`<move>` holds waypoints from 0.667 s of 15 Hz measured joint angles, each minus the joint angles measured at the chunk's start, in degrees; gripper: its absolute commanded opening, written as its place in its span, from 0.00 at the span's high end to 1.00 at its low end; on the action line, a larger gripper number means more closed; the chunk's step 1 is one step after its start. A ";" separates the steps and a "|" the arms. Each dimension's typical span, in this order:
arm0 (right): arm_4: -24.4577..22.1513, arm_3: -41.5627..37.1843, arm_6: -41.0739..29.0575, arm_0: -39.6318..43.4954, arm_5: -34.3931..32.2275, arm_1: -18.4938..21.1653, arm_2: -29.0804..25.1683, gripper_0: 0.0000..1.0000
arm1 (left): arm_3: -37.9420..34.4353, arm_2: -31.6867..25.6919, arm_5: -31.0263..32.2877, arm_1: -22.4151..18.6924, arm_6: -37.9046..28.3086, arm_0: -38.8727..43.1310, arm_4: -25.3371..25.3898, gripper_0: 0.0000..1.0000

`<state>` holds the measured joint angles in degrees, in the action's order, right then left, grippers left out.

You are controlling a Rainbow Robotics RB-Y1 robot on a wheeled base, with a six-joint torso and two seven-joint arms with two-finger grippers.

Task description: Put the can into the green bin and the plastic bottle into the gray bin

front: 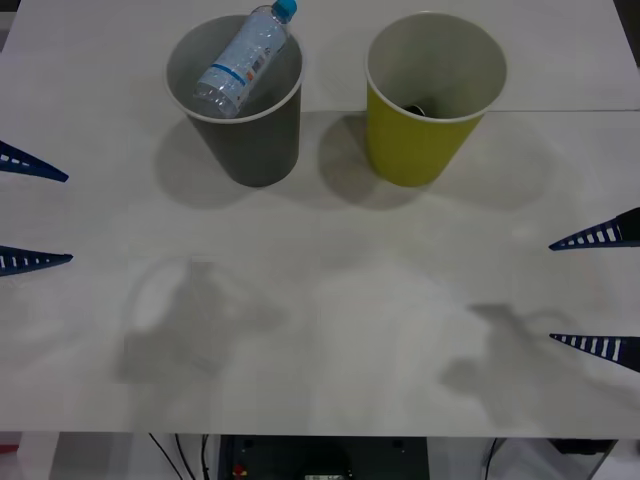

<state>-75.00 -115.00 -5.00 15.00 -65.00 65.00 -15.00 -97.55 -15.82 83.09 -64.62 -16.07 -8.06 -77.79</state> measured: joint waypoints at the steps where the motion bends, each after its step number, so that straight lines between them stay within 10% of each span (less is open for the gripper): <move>1: 0.00 0.00 0.00 0.00 0.00 0.00 0.00 0.00 | -0.56 -0.92 0.05 0.59 2.43 1.75 -0.47 0.00; 10: 0.00 0.00 0.00 0.00 0.00 0.00 0.00 0.00 | -0.74 -2.47 2.39 5.17 18.83 8.46 -2.23 0.00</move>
<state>-75.00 -115.00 -5.00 15.00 -65.00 65.00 -15.00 -98.29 -18.29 85.47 -59.45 2.75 0.40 -80.02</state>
